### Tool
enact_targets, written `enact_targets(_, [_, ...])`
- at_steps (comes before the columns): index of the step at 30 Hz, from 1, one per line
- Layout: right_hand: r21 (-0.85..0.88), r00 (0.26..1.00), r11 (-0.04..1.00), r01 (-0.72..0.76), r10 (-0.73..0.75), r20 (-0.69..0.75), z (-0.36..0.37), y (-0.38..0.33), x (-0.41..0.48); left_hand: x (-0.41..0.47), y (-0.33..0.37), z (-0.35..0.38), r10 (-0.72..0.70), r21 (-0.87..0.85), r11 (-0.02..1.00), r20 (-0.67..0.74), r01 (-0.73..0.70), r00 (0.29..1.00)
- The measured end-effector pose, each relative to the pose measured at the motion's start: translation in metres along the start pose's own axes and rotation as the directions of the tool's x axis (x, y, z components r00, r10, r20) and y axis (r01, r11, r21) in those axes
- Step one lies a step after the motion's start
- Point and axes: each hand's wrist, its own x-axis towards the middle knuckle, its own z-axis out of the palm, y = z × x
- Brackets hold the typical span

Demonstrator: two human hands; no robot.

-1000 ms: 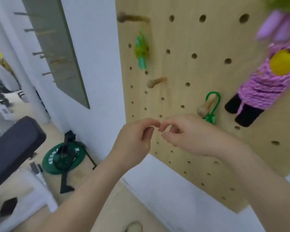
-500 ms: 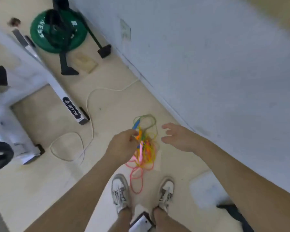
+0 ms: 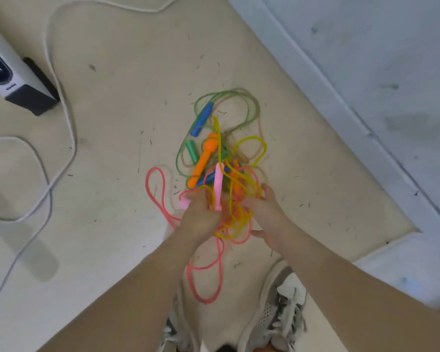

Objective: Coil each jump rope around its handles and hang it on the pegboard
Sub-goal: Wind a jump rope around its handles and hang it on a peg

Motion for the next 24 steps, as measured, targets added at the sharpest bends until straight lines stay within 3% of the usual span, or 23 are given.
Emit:
enact_targets(2, [0.101,0.997,0.994,-0.038,0.031,0.066,0.005,0.006,0.02,0.016,-0.001,0.011,-0.066,-0.194,0.978,0.044,0.073,0.997])
enact_targets(6, [0.116,0.985,0.989,-0.088,0.069,0.158,-0.001,0.0,0.018,0.004,0.016,0.013,-0.058,-0.325,0.941,0.107,0.091,0.992])
enact_targets(11, [0.033,0.97,0.996,0.083,-0.088,0.226,-0.017,-0.05,-0.034,-0.058,0.076,-0.02,0.05,-0.487,0.873,0.139,0.024,0.989])
enact_targets(14, [0.183,0.936,0.952,0.246,-0.283,0.21,-0.029,-0.099,-0.093,-0.118,0.123,-0.042,0.175,-0.434,0.885,-0.029,-0.17,0.984])
enact_targets(19, [0.489,0.792,0.747,0.451,-0.587,0.168,-0.064,-0.158,-0.22,-0.222,0.165,-0.067,0.259,-0.369,0.846,-0.347,-0.384,0.902])
enact_targets(22, [0.6,0.711,0.638,0.482,-0.685,0.157,-0.082,-0.18,-0.281,-0.259,0.16,-0.083,0.321,-0.095,0.891,-0.561,-0.444,0.763])
enact_targets(24, [0.62,0.683,0.623,0.477,-0.707,0.185,-0.084,-0.19,-0.305,-0.274,0.155,-0.091,0.356,0.137,0.916,-0.715,-0.378,0.602])
